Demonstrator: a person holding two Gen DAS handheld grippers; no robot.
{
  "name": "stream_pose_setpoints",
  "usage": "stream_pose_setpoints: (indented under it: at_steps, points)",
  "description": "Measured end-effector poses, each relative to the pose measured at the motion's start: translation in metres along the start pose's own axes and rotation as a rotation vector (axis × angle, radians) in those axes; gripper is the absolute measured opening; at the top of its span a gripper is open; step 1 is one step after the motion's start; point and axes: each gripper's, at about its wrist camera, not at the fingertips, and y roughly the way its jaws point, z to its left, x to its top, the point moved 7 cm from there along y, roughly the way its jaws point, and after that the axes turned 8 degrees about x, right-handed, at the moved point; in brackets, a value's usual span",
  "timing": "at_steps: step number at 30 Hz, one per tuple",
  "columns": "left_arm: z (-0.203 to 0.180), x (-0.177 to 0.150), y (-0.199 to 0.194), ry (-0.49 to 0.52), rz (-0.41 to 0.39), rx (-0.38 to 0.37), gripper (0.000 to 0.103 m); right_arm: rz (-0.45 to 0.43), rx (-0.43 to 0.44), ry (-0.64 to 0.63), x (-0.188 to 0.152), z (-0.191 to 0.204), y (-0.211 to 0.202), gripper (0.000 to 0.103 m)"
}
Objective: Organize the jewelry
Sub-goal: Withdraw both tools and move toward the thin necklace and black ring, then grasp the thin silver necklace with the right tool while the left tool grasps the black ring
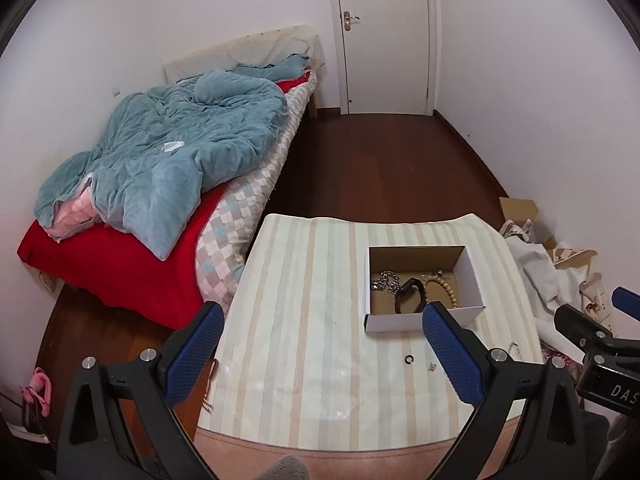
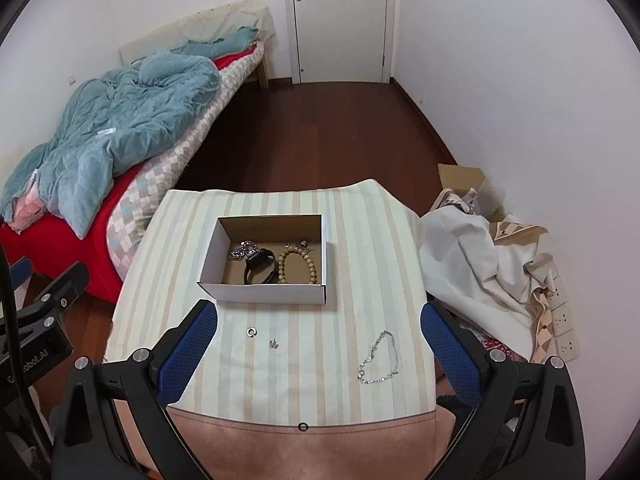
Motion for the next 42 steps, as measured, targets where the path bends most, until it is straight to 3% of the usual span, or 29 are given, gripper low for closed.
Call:
stream_pose_setpoints:
  at_steps: [8, 16, 20, 26, 27, 29, 31, 35, 39, 42]
  points:
    - [0.001, -0.007, -0.026, -0.014, -0.032, 0.003, 0.101, -0.048, 0.002, -0.037, -0.003, 0.011, -0.033, 0.103]
    - [0.006, -0.007, -0.026, -0.048, -0.058, 0.014, 0.101, -0.071, 0.039, -0.014, -0.004, 0.007, -0.034, 0.103]
    - [0.001, -0.015, -0.001, -0.044, -0.017, 0.007, 0.103, -0.058, 0.039, 0.065, -0.014, -0.024, -0.015, 0.103]
    - [-0.017, -0.036, 0.045, 0.013, 0.063, 0.054, 0.103, 0.046, -0.071, 0.245, -0.050, -0.112, 0.041, 0.102]
    - [-0.019, -0.040, 0.053, 0.016, 0.074, 0.067, 0.103, 0.061, -0.074, 0.270, -0.057, -0.124, 0.051, 0.101]
    - [-0.024, -0.048, 0.069, 0.023, 0.102, 0.075, 0.103, 0.102, -0.089, 0.311, -0.071, -0.144, 0.072, 0.085]
    - [-0.029, -0.058, 0.086, 0.030, 0.136, 0.092, 0.103, 0.138, -0.100, 0.329, -0.084, -0.159, 0.091, 0.076]
    - [-0.037, -0.077, 0.111, 0.059, 0.188, 0.124, 0.103, 0.222, -0.095, 0.344, -0.115, -0.170, 0.131, 0.065]
    - [-0.042, -0.097, 0.134, 0.081, 0.249, 0.135, 0.103, 0.280, -0.087, 0.332, -0.140, -0.161, 0.160, 0.064]
    - [-0.044, -0.106, 0.146, 0.091, 0.281, 0.136, 0.103, 0.304, -0.089, 0.313, -0.152, -0.154, 0.175, 0.056]
